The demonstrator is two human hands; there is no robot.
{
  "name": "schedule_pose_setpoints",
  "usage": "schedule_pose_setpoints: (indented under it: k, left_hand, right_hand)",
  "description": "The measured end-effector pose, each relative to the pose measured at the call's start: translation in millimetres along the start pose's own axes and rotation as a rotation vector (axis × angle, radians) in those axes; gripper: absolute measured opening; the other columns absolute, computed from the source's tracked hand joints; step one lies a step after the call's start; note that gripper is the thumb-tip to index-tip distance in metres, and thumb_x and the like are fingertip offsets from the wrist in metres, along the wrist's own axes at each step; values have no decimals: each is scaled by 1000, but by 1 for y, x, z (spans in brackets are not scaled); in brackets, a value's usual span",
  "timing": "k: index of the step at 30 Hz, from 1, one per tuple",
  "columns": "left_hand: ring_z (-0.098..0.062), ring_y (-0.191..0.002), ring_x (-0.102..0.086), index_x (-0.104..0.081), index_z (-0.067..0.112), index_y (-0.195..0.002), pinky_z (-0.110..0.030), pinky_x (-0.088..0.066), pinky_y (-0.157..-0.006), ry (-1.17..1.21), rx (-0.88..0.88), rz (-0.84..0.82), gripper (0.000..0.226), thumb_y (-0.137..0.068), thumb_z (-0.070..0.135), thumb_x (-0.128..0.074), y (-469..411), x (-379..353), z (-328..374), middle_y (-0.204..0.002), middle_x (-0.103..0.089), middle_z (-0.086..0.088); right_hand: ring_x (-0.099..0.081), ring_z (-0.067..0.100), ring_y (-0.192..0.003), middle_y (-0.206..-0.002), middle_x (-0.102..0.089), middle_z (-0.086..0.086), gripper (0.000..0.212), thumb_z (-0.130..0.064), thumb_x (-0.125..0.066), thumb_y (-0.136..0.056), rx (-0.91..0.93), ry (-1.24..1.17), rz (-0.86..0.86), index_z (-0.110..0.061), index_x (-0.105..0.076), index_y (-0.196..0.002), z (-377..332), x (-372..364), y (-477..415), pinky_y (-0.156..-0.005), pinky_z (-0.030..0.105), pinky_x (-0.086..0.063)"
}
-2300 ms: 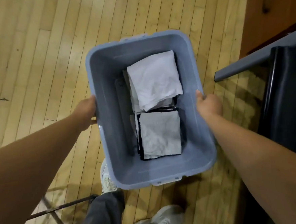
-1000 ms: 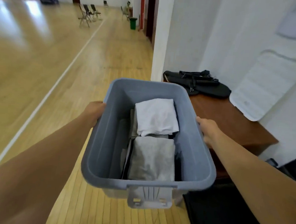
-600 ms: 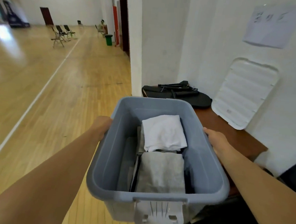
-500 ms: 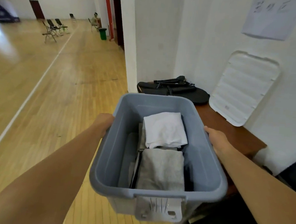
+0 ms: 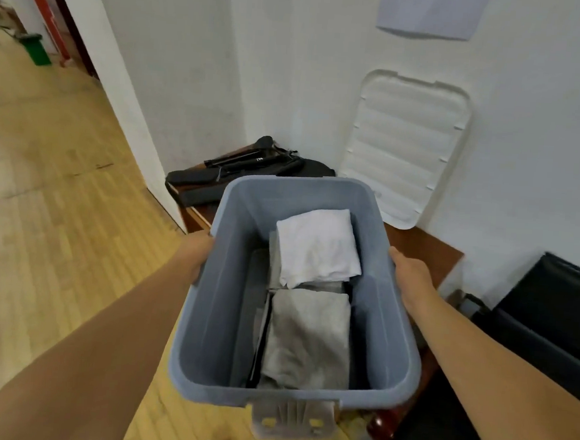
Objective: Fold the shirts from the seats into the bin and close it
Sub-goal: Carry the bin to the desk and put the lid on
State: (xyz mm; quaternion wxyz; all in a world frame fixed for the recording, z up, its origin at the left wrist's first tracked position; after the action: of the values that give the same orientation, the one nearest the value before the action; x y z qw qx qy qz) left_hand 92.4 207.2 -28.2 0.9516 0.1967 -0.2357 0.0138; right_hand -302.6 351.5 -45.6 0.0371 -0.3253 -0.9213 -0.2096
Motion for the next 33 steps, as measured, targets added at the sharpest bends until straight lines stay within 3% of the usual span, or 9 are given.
schedule_pose_setpoints:
  k: [3,6,11,14,19,23,25,30,33]
  left_hand:
    - [-35,-100,-63,-63,14,-106,-53,-55,-91,-59,-20,-102,16,-97,11,-50,-61,-15,19,-107,-65,-15]
    - [-34,-97,-63,-64,17,-123,-45,-57,-77,-86,-66,-194,31,-99,11,-46,-122,-27,45,-115,-65,-14]
    - [-22,-74,-56,-65,10,-117,-31,-43,-55,-122,-136,-327,32,-100,1,-40,-193,-55,88,-91,-62,-7]
    - [-22,-76,-59,-63,18,-113,-32,-49,-68,-97,-149,-396,37,-97,-5,-40,-225,-79,109,-89,-64,-5]
    - [-27,-97,-66,-69,25,-118,-44,-55,-95,-137,-183,-448,43,-91,1,-45,-288,-112,134,-113,-70,-6]
    - [-31,-92,-65,-68,27,-83,-46,-53,-95,-209,-222,-473,32,-93,7,-45,-318,-140,159,-92,-69,-3]
    - [-27,-92,-59,-64,28,-89,-41,-49,-94,-202,-232,-469,31,-99,6,-44,-323,-152,173,-84,-61,4]
    - [-28,-93,-63,-71,21,-101,-39,-51,-87,-226,-302,-493,27,-98,11,-47,-348,-180,201,-109,-70,-12]
    - [-29,-90,-63,-68,19,-99,-38,-49,-82,-280,-314,-491,24,-99,13,-45,-357,-192,213,-107,-70,-15]
  right_hand:
    - [-56,26,-82,-117,-63,32,58,-40,-58,-98,-28,-40,104,16,-64,-112,6,-16,-19,-72,31,-44]
    - [-60,27,-82,-108,-68,29,59,-45,-59,-96,-81,-115,201,13,-67,-105,17,-40,-34,-78,34,-48]
    - [-54,24,-74,-83,-56,13,36,-47,-59,-95,-99,-161,344,-11,-60,-90,18,-73,-50,-68,32,-42]
    - [-48,24,-72,-81,-50,11,34,-45,-55,-97,-119,-150,429,-13,-55,-86,21,-87,-63,-67,30,-37]
    - [-38,21,-61,-68,-38,9,41,-42,-52,-100,-134,-150,520,-16,-42,-69,16,-101,-98,-57,30,-28]
    - [-46,22,-65,-72,-47,13,48,-38,-48,-102,-118,-107,550,0,-56,-74,5,-103,-130,-57,30,-32]
    - [-44,21,-62,-70,-46,13,51,-37,-45,-103,-128,-73,545,1,-54,-71,0,-102,-144,-57,30,-31]
    - [-36,16,-55,-59,-38,3,50,-36,-37,-106,-147,-15,546,-14,-39,-62,-16,-98,-181,-53,30,-27]
    - [-36,16,-55,-60,-38,3,50,-36,-35,-107,-172,4,540,-13,-41,-63,-22,-91,-201,-53,30,-28]
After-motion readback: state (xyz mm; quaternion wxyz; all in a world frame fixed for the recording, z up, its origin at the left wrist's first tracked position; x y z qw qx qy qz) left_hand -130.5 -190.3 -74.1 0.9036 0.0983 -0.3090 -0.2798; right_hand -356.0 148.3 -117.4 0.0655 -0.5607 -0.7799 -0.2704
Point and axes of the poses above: each hand's wrist, its own y-axis away from the middle knuckle, its own x-axis out of the back of the hand, z = x × y, the point moved 5 cm from there along -y, towards the middle knuckle
